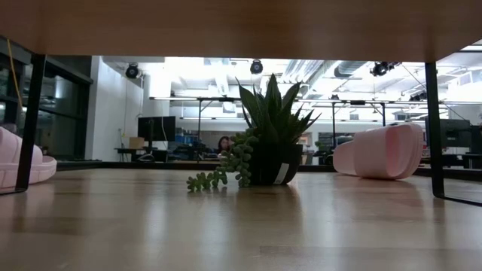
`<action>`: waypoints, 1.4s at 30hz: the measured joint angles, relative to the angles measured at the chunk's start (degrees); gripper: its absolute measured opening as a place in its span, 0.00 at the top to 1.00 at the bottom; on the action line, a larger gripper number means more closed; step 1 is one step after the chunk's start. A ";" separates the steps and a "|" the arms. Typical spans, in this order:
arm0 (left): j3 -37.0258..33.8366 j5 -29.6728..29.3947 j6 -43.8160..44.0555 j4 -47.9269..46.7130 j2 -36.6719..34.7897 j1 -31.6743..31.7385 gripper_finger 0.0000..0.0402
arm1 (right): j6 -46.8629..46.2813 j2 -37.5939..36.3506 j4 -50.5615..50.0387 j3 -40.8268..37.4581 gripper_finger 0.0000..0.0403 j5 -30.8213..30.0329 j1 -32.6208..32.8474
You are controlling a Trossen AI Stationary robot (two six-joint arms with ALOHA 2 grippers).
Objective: Pick and place slides into the shelf
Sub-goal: Put the black slide on the shelf
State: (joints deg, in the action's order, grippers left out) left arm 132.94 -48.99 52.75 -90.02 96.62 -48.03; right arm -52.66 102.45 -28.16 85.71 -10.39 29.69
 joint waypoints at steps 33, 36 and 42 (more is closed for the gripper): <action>0.00 0.57 -1.36 0.00 0.00 0.02 0.99 | -1.32 1.60 -3.15 0.04 1.00 0.11 0.73; 0.00 0.57 -1.38 0.00 0.00 0.01 0.99 | 0.09 2.86 0.43 0.04 1.00 2.42 0.74; 0.00 0.85 -1.53 0.01 0.00 0.00 0.99 | 2.61 3.67 3.64 0.04 1.00 3.40 0.74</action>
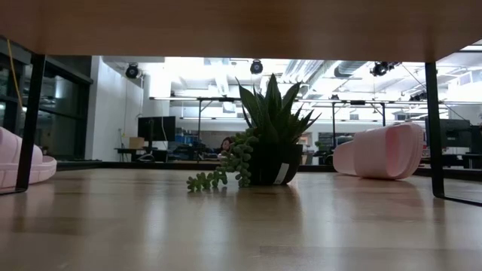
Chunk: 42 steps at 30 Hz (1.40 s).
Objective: Pick and place slides into the shelf
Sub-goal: Put the black slide on the shelf
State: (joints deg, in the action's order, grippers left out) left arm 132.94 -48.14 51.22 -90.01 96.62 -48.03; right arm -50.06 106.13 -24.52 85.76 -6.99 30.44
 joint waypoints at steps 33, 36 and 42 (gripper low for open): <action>0.00 2.66 1.91 -0.01 0.00 0.07 0.99 | 10.32 -10.86 1.29 0.02 0.80 6.98 -11.47; 0.00 2.48 3.10 -0.01 0.00 0.07 0.99 | 10.72 -10.86 -0.94 0.02 0.74 10.59 -13.84; 0.00 2.24 3.52 -0.01 -0.02 0.07 0.99 | 12.75 -10.40 -0.93 0.02 0.70 20.18 -18.57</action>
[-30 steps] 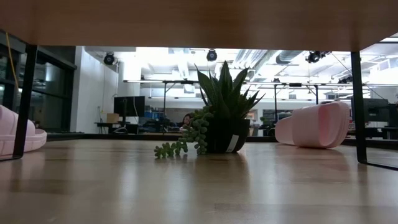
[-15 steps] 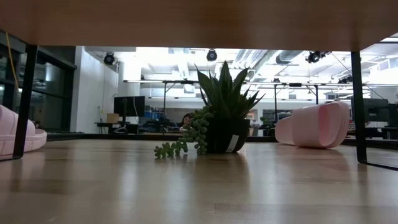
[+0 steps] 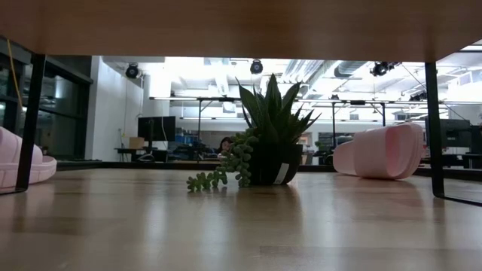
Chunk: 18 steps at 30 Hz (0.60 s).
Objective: Pick and place slides into the shelf
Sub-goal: Put the black slide on the shelf
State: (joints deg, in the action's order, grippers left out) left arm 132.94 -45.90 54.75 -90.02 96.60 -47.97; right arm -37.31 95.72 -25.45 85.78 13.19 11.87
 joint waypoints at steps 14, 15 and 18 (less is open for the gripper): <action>0.00 -0.18 1.70 0.00 -0.02 0.00 0.99 | 1.34 5.83 2.34 0.00 0.70 17.41 -6.77; 0.00 -0.18 2.02 0.00 -0.02 0.00 0.99 | 1.36 6.27 2.74 0.00 0.70 18.19 -6.82; 0.00 -0.18 2.54 0.00 -0.02 0.00 0.99 | 1.77 7.07 3.48 0.00 0.70 19.66 -6.74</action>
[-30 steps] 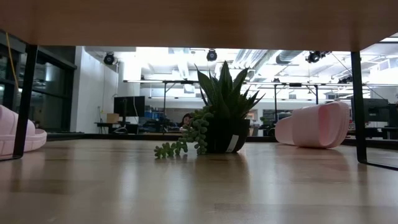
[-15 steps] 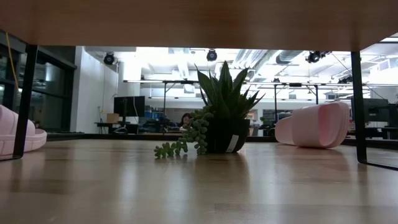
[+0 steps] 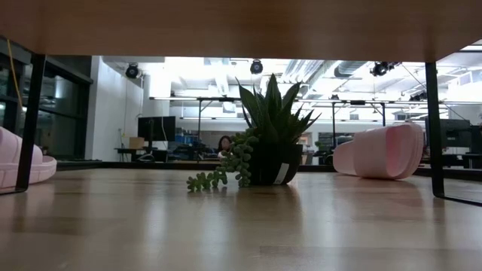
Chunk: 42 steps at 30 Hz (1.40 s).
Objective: Pick and place slides into the shelf
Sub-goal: Put the black slide on the shelf
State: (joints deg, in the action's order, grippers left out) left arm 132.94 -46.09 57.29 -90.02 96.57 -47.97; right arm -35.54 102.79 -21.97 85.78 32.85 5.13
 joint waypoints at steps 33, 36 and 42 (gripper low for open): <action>-0.02 0.42 -1.35 0.01 0.00 0.00 0.99 | 0.95 3.07 7.71 -0.02 0.70 1.66 1.03; -0.01 0.42 -1.51 0.00 0.00 0.00 0.99 | 1.01 3.09 8.20 -0.01 0.70 1.77 1.11; 0.00 0.42 -1.52 0.02 0.00 0.00 0.99 | 1.38 3.37 10.57 0.00 0.70 2.85 1.38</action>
State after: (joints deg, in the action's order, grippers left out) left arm 132.94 -45.67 55.77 -90.00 96.57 -47.97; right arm -34.16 106.16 -11.40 85.78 35.70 6.50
